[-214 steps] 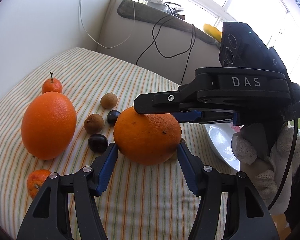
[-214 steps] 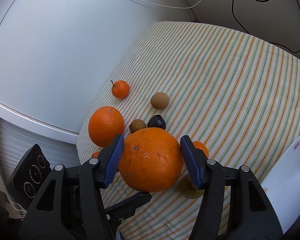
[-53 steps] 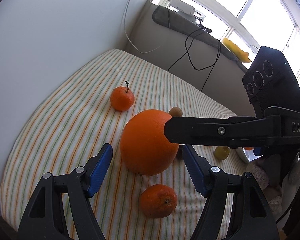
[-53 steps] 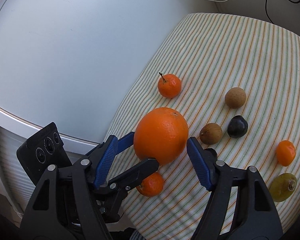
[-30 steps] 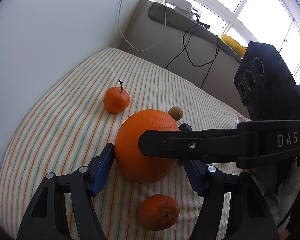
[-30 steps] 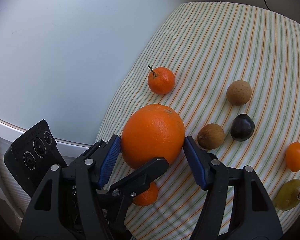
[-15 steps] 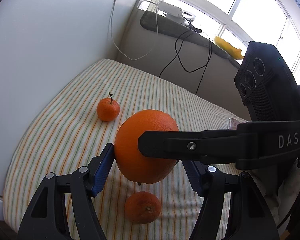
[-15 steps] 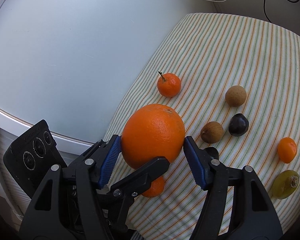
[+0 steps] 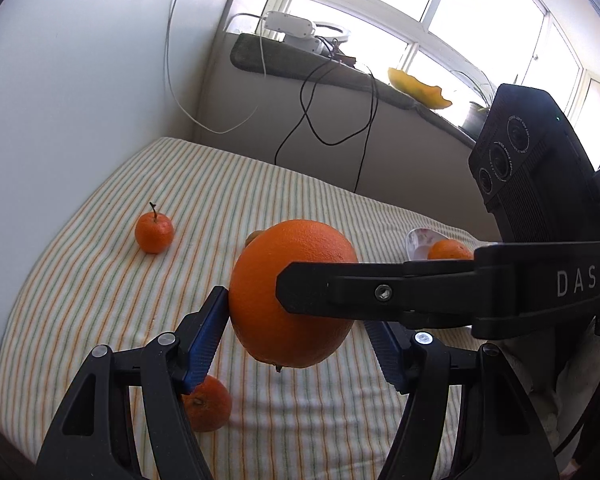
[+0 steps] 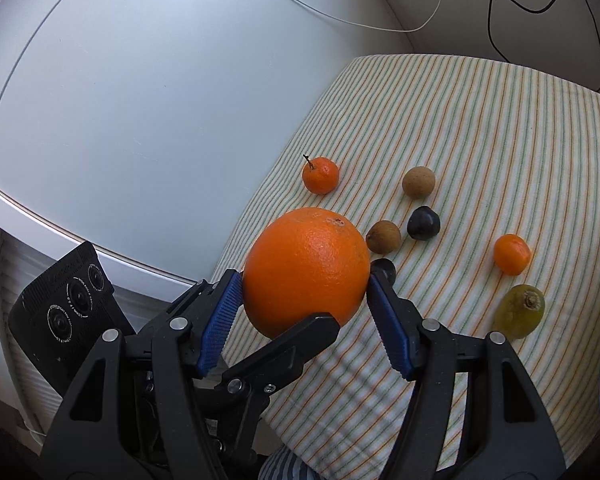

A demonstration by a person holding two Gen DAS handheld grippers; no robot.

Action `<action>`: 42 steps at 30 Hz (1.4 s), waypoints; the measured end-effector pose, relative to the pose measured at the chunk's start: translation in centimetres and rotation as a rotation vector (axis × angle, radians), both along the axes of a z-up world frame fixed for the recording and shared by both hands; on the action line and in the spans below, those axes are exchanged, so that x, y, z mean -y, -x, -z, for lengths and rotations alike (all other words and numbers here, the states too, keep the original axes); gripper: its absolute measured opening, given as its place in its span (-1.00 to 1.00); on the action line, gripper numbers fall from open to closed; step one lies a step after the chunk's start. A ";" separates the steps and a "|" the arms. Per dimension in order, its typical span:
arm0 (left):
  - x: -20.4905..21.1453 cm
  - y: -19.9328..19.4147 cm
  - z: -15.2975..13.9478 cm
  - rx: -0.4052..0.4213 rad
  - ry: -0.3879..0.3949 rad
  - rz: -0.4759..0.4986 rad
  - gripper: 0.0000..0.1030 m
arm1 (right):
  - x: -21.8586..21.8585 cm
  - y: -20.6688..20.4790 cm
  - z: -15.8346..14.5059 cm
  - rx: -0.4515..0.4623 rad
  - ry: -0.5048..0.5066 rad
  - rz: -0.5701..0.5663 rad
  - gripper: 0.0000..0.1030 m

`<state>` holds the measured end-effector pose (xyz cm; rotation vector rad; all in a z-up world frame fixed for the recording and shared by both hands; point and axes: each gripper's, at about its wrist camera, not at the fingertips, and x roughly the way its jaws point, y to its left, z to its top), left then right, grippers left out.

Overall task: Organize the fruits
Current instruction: 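Lift the second orange with the right tool and carry it to the plate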

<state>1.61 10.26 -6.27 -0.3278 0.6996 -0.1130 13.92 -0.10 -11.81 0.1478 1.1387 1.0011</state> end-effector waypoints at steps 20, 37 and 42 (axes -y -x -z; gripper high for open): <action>11.2 -3.7 -1.1 0.019 -0.011 0.231 0.30 | 12.7 -0.7 -1.0 0.007 -0.050 0.224 0.31; 20.9 -6.4 -0.5 -0.003 -0.015 0.442 0.30 | 25.2 -0.3 -1.0 -0.011 -0.072 0.442 0.31; 22.5 -7.2 -0.3 -0.012 -0.021 0.467 0.30 | 27.9 -0.9 -0.6 -0.028 -0.087 0.483 0.31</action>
